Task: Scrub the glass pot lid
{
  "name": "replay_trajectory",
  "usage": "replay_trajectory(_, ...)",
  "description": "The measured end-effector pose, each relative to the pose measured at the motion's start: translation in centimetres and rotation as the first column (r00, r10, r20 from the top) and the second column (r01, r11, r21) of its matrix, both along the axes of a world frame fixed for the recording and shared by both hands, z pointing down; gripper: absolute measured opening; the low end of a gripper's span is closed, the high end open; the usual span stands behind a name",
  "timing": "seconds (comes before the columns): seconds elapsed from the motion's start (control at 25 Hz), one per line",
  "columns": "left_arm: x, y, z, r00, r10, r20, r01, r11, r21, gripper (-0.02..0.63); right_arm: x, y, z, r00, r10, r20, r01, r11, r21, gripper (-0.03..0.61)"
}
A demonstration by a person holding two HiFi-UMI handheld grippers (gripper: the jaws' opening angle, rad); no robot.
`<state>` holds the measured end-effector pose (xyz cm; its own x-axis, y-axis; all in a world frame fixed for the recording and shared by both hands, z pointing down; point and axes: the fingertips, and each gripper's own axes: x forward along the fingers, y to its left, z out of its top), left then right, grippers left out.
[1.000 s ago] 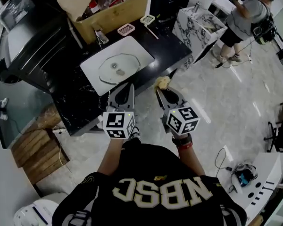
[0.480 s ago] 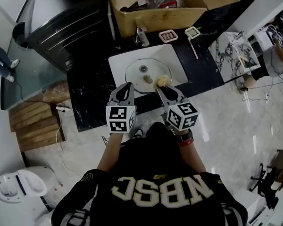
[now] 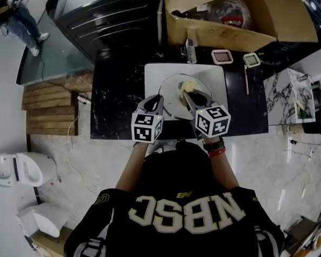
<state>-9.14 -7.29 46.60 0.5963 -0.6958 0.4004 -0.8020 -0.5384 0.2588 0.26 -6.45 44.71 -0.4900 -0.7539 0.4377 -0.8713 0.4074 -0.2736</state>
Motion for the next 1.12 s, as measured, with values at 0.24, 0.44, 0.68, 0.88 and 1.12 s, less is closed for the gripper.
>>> replay_trajectory(0.24, 1.5, -0.4, 7.0, 0.994, -0.04, 0.098, 0.059, 0.979, -0.197, 0.018, 1.6, -2.6, 3.8, 0.995, -0.102, 0.017, 0.103, 0.993, -0.057, 0.063)
replay_trajectory(0.44, 2.1, -1.4, 10.8, 0.98, -0.075, 0.185, 0.127, 0.949, -0.288, 0.148, 1.9, -3.2, 6.5, 0.975, -0.218, 0.044, 0.221, 0.971, -0.095, 0.063)
replay_trajectory(0.68, 2.2, -2.1, 15.3, 0.964, -0.098, 0.249, 0.203, 0.873, -0.442, 0.244, 2.7, -3.9, 10.5, 0.954, -0.291, 0.066, 0.298, 0.94, -0.164, 0.063)
replay_trajectory(0.88, 1.9, -2.5, 17.8, 0.962, -0.131, 0.239, 0.24, 0.822, -0.516, 0.25, 2.0, -4.5, 12.5, 0.928, -0.366, 0.07, 0.373, 0.904, -0.212, 0.063)
replay_trajectory(1.12, 1.2, -2.6, 19.5, 0.972, -0.09, 0.218, 0.208, 0.762, -0.614, 0.25, -1.6, -5.6, 14.8, 0.883, -0.469, 0.027, 0.464, 0.862, -0.202, 0.063)
